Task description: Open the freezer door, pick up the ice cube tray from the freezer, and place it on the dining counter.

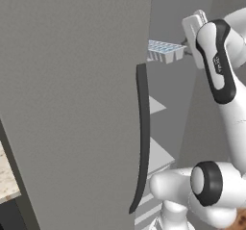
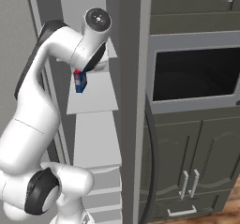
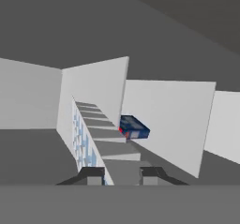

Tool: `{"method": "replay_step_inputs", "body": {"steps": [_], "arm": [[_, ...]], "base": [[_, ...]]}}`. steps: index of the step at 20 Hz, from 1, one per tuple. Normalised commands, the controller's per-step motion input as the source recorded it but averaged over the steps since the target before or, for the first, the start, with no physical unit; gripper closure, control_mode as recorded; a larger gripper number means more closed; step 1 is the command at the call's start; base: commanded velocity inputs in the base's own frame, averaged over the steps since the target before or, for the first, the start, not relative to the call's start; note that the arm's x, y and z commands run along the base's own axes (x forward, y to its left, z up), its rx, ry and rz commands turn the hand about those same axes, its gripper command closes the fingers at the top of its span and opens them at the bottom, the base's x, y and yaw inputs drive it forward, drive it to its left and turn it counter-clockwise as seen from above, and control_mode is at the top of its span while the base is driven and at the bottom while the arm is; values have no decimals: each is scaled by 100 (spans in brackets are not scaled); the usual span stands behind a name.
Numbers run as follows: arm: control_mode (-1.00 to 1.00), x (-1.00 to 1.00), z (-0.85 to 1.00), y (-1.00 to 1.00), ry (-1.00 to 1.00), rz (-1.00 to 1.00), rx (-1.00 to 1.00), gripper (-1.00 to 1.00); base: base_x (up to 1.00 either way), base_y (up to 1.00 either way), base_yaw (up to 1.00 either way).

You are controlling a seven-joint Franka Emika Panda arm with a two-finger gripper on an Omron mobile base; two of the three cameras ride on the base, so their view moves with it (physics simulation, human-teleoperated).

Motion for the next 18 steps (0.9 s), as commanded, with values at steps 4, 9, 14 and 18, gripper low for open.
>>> {"method": "replay_step_inputs", "body": {"steps": [4,9,14,18], "arm": [[-100,-33,10,0,0,-6,0,100],[-100,-28,11,0,0,-7,0,100],[-100,-28,11,0,0,-7,0,100],[-100,-40,13,-3,0,-4,0,100]], "base": [[0,0,0],[0,0,0],[0,0,0],[0,0,0]]}}
